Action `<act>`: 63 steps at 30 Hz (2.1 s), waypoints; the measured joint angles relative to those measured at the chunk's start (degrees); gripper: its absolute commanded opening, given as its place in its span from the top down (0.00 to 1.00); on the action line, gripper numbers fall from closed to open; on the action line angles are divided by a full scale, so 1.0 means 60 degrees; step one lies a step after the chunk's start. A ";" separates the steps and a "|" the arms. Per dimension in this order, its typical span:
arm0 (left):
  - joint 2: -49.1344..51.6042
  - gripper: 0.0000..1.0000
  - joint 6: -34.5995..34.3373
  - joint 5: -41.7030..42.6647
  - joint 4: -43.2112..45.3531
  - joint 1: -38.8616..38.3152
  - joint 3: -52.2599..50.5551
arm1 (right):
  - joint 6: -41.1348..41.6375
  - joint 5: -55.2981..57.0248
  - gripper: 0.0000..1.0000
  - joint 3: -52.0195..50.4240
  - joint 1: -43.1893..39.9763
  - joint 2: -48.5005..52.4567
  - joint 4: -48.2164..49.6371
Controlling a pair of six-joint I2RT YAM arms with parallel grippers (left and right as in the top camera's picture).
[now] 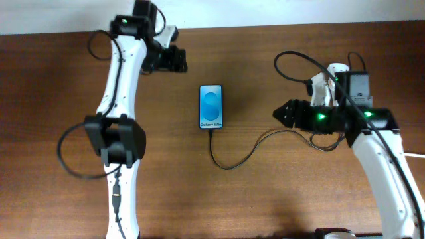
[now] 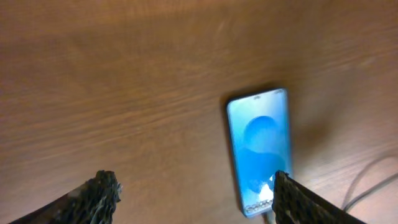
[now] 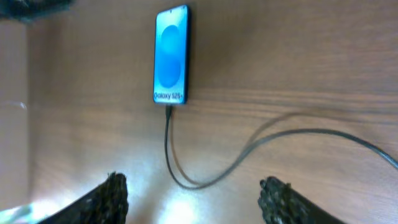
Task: Plug charger to phone and switch on socket
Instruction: 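Lower the phone flat onto the table and open both grippers, then move the right gripper to the power strip switch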
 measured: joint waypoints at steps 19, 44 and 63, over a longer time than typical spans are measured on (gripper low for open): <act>-0.2863 0.00 -0.0044 -0.0171 -0.0809 -0.0018 0.1257 | -0.0962 0.2007 0.15 0.4674 -0.7275 0.1803 -0.2040; -0.2863 0.00 -0.0044 -0.0171 -0.0827 -0.0018 0.1257 | -0.0408 0.2929 0.12 0.4666 -0.5031 0.7814 0.2127; -0.2863 0.01 -0.0044 -0.0175 -0.0827 -0.0018 0.1257 | 0.0539 0.3002 0.12 0.4747 -0.4728 0.8134 0.1767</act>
